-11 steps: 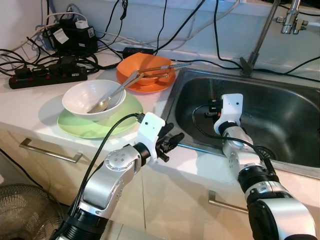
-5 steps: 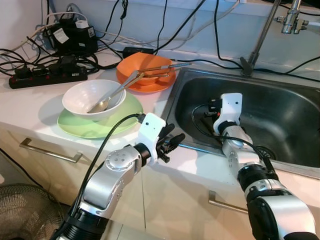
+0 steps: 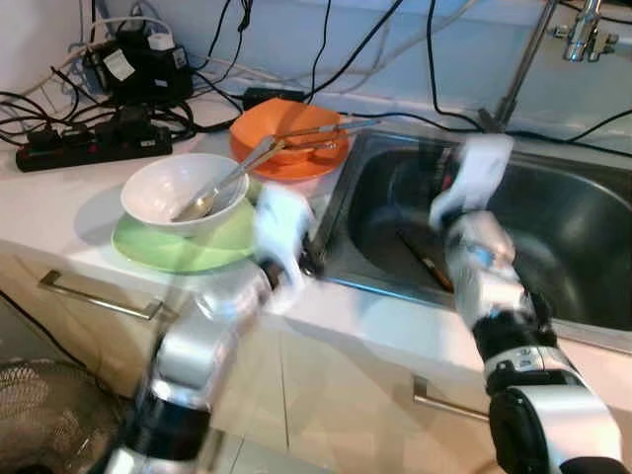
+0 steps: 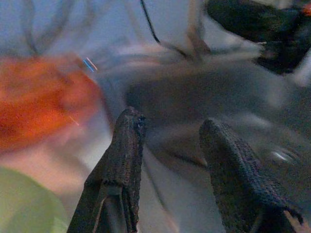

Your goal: Kitchen organization

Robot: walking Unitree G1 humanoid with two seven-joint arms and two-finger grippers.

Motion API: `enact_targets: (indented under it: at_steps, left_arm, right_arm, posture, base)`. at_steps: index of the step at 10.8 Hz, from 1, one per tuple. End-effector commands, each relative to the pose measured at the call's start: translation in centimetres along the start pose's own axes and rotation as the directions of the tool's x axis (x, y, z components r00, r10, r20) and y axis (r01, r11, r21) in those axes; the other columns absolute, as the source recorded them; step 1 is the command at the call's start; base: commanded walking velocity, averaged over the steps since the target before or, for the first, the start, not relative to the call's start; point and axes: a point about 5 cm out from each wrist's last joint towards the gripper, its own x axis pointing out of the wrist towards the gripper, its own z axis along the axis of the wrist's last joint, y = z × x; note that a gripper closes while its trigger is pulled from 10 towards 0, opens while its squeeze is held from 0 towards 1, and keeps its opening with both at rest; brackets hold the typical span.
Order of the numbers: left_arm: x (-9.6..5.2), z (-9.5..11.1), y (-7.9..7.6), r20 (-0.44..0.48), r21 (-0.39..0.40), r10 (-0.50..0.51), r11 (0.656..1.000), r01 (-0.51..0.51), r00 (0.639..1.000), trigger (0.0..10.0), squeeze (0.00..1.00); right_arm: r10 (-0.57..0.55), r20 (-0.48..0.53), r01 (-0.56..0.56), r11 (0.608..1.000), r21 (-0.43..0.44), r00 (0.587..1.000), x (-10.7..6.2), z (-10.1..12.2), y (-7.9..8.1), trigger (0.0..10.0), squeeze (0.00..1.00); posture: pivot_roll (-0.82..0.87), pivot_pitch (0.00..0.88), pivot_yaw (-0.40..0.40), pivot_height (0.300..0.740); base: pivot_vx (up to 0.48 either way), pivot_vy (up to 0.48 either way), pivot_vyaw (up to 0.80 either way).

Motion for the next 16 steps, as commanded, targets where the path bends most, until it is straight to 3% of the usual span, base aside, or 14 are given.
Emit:
enact_targets:
  at_steps: [1,3,4,5,6,7,9,10,12,16]
  left_arm:
    - [0.1,1.0,0.2,0.045,0.084,0.034,0.996,-0.038,0.998,10.0,0.0]
    - [0.6,4.4,1.6,0.142,0.221,0.166,0.956,-0.195,0.976,10.0,0.0]
    - [1.1,5.1,2.8,0.113,0.377,0.238,0.888,-0.264,0.965,10.0,0.0]
    - [1.7,5.1,3.5,0.085,0.51,0.264,0.817,-0.269,0.961,10.0,0.0]
    - [2.7,4.1,4.3,0.029,0.584,0.309,0.767,-0.267,0.951,10.0,0.0]
    - [4.0,2.8,4.6,-0.044,0.581,0.308,0.782,-0.226,0.951,10.0,0.0]
    - [5.2,2.5,4.6,-0.071,0.589,0.312,0.78,-0.213,0.947,10.0,0.0]
    - [6.4,2.8,4.9,-0.07,0.633,0.339,0.742,-0.221,0.938,10.0,0.0]
    - [7.4,3.6,5.0,-0.041,0.663,0.366,0.706,-0.248,0.93,10.0,0.0]
    - [8.0,2.9,5.3,-0.088,0.66,0.371,0.717,-0.225,0.924,10.0,0.0]
  right_arm:
    - [0.038,0.051,-0.039,0.999,0.018,0.998,0.1,0.9,0.7,10.0,0.0]
    - [0.089,0.043,-0.09,0.995,0.036,0.995,-0.7,0.5,1.8,10.0,0.0]
    - [0.079,0.011,-0.079,0.995,0.065,0.997,-1.4,-0.3,1.9,10.0,0.0]
    - [0.086,0.001,-0.086,0.994,0.075,0.996,-1.7,-0.5,2.1,10.0,0.0]
    - [0.089,-0.01,-0.088,0.992,0.085,0.996,-1.9,-0.6,2.3,10.0,0.0]
    - [0.094,-0.012,-0.092,0.992,0.091,0.996,-2.0,-0.6,2.5,10.0,0.0]
    - [0.097,-0.021,-0.095,0.991,0.097,0.995,-2.2,-0.7,2.7,10.0,0.0]
    - [0.097,-0.027,-0.094,0.991,0.1,0.995,-2.4,-0.7,2.8,10.0,0.0]
    - [0.091,-0.032,-0.087,0.991,0.099,0.995,-2.6,-0.7,2.6,10.0,0.0]
    - [0.088,-0.046,-0.083,0.992,0.094,0.995,-2.7,-0.7,2.5,10.0,0.0]
  posture:
    - [0.2,0.004,-0.008,0.717]
    - [0.19,0.0,-0.007,0.717]
    - [0.2,0.0,-0.008,0.717]
    - [0.21,0.0,-0.007,0.717]
    - [0.2,0.0,-0.003,0.717]
    - [0.19,0.0,-0.001,0.717]
    - [0.19,0.0,0.002,0.717]
    - [0.18,0.0,0.004,0.717]
    - [0.17,0.0,0.004,0.717]
    - [0.17,0.0,-0.001,0.717]
  base:
    - [0.0,0.0,0.0]
    - [0.0,0.0,0.0]
    - [0.0,0.0,0.0]
    - [0.0,0.0,0.0]
    - [0.0,0.0,0.0]
    - [0.0,0.0,0.0]
    - [0.0,0.0,0.0]
    - [0.0,0.0,0.0]
    - [0.0,0.0,0.0]
    - [0.0,0.0,0.0]
